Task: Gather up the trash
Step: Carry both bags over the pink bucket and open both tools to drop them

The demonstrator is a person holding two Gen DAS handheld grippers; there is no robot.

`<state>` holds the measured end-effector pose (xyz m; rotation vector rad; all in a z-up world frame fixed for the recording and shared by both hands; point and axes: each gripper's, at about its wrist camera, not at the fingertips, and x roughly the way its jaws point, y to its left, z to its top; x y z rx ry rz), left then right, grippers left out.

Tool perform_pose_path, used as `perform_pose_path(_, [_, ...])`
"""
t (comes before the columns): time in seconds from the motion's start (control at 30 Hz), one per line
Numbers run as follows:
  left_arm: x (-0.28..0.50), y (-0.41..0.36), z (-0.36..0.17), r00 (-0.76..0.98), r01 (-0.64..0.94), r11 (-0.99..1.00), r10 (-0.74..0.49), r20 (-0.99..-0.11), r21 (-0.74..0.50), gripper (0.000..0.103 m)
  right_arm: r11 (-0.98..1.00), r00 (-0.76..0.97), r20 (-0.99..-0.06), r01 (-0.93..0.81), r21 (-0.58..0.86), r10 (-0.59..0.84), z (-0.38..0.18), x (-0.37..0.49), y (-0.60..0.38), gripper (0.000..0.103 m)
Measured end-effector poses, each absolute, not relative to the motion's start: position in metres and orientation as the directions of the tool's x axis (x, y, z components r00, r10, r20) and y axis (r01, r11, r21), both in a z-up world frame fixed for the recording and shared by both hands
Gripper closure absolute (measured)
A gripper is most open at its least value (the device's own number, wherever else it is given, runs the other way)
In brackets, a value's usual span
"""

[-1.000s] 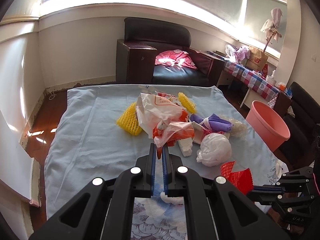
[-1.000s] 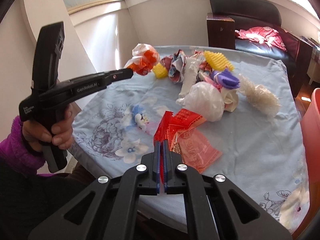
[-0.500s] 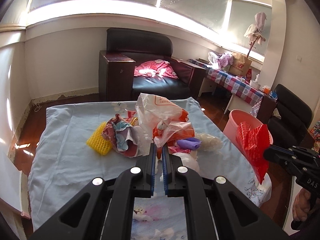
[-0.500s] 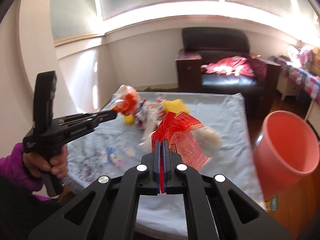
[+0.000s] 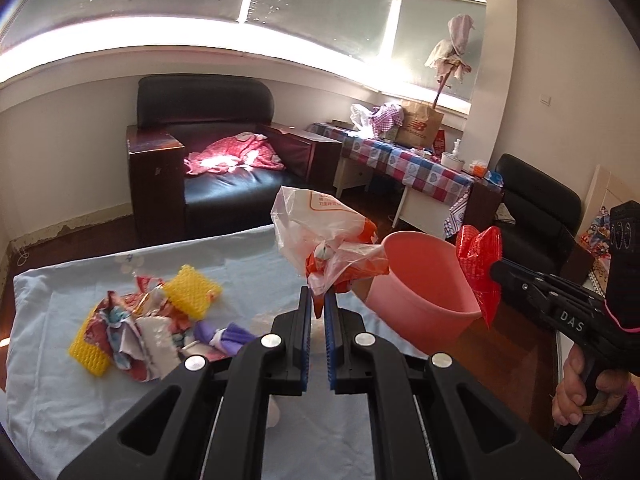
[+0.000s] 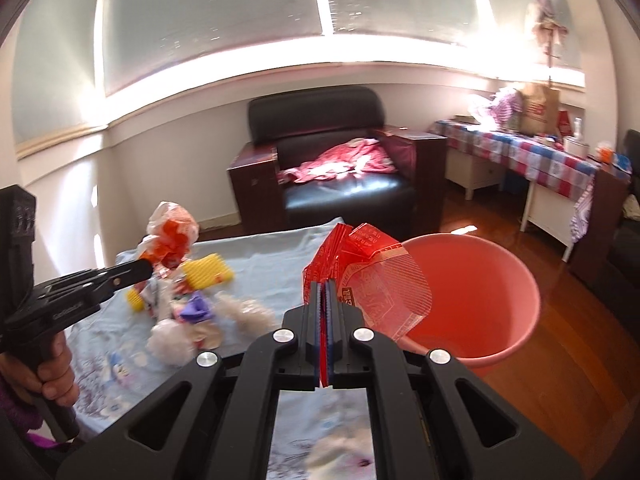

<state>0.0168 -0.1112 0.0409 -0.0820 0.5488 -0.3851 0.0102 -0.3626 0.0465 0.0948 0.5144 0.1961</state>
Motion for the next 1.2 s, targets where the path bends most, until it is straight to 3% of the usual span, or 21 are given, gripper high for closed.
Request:
perform_pose_path(0.53, [0.062, -0.254, 0.029, 0.656, 0.544, 0.823, -0.54, -0.527, -0.165, 0.097, 0.972, 0.86, -0.506, 0.052, 0.23, 0.074, 0.019, 0.06, -0.437, 0.101])
perform_pose_path(1.2, [0.102, -0.311, -0.01, 0.564, 0.553, 0.815, -0.517, -0.644, -0.17, 0.097, 0.961, 0.816, -0.577, 0.137, 0.239, 0.027, -0.019, 0.09, -0.46, 0.101])
